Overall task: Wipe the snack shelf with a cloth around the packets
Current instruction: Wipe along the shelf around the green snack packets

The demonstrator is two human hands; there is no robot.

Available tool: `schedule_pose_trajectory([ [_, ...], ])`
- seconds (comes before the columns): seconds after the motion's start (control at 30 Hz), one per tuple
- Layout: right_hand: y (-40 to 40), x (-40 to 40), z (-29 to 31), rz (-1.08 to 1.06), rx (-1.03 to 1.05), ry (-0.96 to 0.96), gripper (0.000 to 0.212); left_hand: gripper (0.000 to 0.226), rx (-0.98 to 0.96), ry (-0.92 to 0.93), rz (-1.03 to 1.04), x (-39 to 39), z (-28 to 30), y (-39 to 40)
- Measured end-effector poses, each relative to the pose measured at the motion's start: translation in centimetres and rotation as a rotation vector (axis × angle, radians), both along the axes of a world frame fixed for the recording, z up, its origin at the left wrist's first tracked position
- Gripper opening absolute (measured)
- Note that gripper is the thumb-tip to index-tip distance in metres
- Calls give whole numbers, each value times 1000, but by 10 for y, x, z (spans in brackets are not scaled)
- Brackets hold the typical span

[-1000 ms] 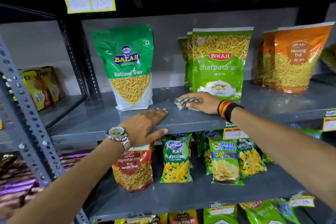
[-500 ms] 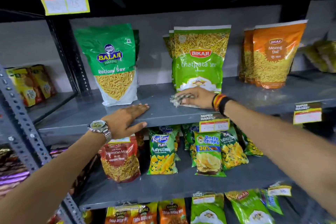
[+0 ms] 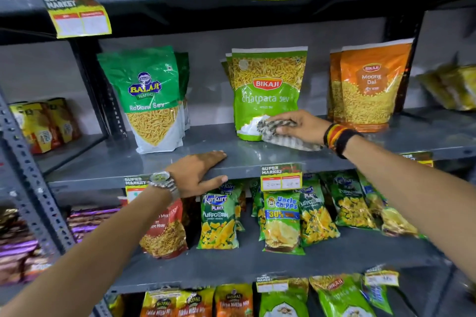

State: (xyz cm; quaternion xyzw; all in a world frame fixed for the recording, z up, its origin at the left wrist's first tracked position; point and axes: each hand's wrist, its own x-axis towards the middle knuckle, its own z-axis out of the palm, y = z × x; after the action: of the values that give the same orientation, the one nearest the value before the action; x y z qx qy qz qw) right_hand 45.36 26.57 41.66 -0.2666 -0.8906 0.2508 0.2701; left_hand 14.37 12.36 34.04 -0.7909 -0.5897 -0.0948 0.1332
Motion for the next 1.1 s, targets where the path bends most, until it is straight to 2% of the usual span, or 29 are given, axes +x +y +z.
schedule_pose_trajectory([
  [0.13,9,-30,-11,-4,27,-36,36,95,-2,-38,66,35,0,27],
  [0.37,31,-29,-48,-79,-10,-25,40,94,11,25,93,34,-14,37],
  [0.57,34,-14,-40,-76,-28,-55,38,82,39,19,61,37,-13,33],
  [0.73,33,-16,-40,-51,-26,-66,38,83,20,20,64,39,-10,30],
  [0.9,10,9,-24,52,-142,-130,36,82,24,11,65,41,-11,31],
  [1.0,27,31,-20,-30,-122,-25,37,81,28,14,64,41,-11,32],
  [1.1,38,38,-31,-110,-91,-73,35,82,23,19,75,40,-10,32],
])
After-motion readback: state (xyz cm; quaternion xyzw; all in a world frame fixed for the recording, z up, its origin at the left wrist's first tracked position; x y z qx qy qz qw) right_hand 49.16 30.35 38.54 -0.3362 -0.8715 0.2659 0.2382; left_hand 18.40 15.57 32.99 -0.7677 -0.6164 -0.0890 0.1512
